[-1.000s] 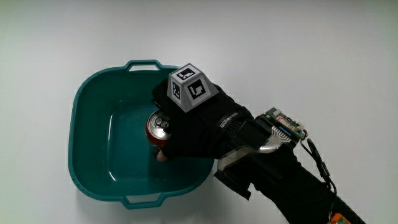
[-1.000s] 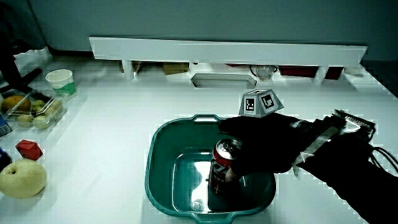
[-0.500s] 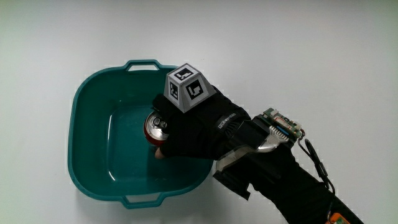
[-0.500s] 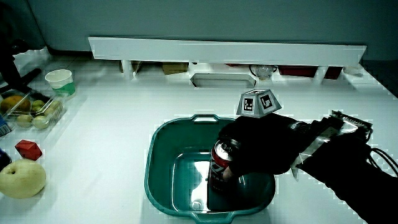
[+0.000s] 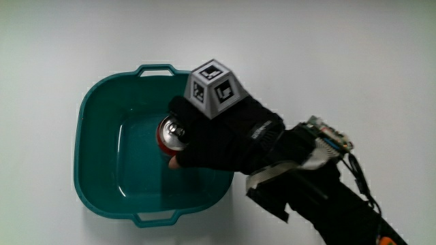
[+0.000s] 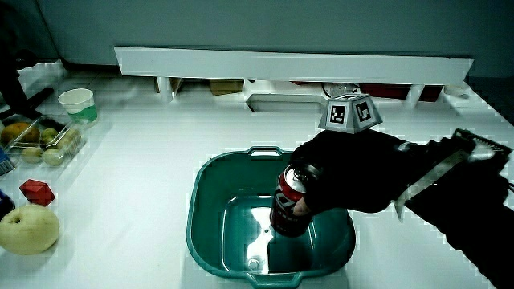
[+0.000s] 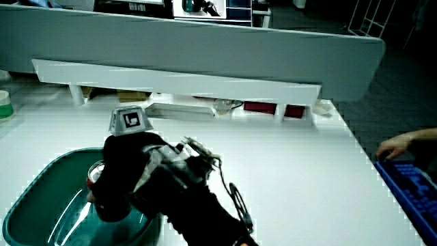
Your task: Pick cola from plate
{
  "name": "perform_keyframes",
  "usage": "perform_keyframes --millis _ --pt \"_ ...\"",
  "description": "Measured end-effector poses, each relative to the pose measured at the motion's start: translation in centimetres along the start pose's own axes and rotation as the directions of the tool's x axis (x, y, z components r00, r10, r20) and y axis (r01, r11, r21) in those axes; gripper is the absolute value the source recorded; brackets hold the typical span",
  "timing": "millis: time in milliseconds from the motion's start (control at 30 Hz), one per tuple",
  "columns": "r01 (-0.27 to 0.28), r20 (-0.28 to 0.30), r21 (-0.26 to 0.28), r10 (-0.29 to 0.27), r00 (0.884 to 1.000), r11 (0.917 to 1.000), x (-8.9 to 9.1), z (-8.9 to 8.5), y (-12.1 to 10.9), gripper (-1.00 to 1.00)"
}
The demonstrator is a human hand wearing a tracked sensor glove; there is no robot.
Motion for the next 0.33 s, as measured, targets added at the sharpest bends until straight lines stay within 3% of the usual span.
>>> perform_keyframes --millis 33,133,167,233,267,300,333 --pt "0.001 0.010 -0.006 -0.001 1.000 1.0000 0.4 0.1 -0.3 1.00" --pt "0.037 0.002 0.129 -0.038 0.999 0.9909 0.6 2.0 -3.1 1.00" --pt "0.063 0.018 0.132 -0.066 0.998 0.9892 1.0 2.1 -3.3 1.00" --pt "-0.030 0.034 0.192 0.024 0.999 0.9810 2.5 2.1 -3.0 1.00" --pt "-0.009 0.054 0.205 -0.002 0.999 0.9788 2.8 2.4 -3.5 1.00" --pt "0.095 -0.001 0.178 -0.096 0.995 0.9795 2.0 3.4 -5.3 1.00" --pt "0.097 -0.019 0.194 -0.095 0.995 0.9763 2.4 3.5 -5.7 1.00"
